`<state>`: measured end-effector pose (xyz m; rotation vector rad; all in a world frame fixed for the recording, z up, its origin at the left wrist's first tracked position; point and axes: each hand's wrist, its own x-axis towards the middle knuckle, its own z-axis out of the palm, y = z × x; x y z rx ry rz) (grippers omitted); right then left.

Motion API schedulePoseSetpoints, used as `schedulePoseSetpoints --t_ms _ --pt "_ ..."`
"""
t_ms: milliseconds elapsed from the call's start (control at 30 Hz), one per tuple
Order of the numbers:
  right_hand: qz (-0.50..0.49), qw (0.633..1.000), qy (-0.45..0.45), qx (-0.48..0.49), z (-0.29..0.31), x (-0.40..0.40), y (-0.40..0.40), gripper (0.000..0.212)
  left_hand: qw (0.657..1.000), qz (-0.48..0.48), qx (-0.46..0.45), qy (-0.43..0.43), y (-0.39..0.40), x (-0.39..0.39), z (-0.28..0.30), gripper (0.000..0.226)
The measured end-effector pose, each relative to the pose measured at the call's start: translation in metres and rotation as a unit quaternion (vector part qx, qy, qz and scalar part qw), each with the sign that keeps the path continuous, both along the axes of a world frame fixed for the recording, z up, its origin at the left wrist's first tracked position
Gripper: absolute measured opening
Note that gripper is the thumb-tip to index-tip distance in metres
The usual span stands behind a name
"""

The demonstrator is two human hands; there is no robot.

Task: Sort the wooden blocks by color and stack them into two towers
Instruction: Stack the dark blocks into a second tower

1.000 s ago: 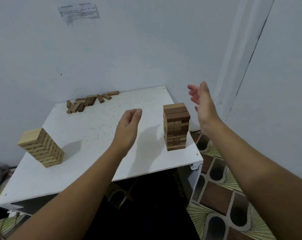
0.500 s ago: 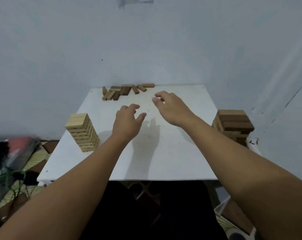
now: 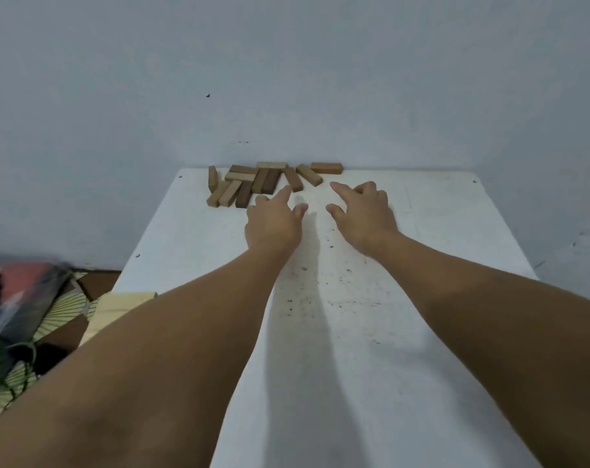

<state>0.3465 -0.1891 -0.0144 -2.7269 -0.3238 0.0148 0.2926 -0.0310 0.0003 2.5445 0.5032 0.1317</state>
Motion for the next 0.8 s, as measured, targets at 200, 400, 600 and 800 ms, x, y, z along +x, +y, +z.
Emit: schedulePoseSetpoints --t_ms 200,400,600,800 --pt "0.052 0.996 -0.05 -0.043 -0.01 0.066 0.026 0.05 1.0 -0.001 -0.005 0.009 0.004 0.061 -0.01 0.037" --pt "0.098 0.989 -0.063 -0.086 -0.02 0.087 0.04 0.05 1.0 0.022 -0.004 0.016 0.005 0.073 -0.019 0.026" --pt "0.094 0.988 -0.089 -0.089 -0.012 0.065 0.035 0.043 1.0 0.018 -0.018 0.002 0.002 0.066 -0.017 0.03" --pt "0.097 0.991 -0.045 -0.076 -0.005 0.001 0.018 0.037 0.998 0.023 -0.051 -0.017 -0.011 0.018 -0.02 0.024"
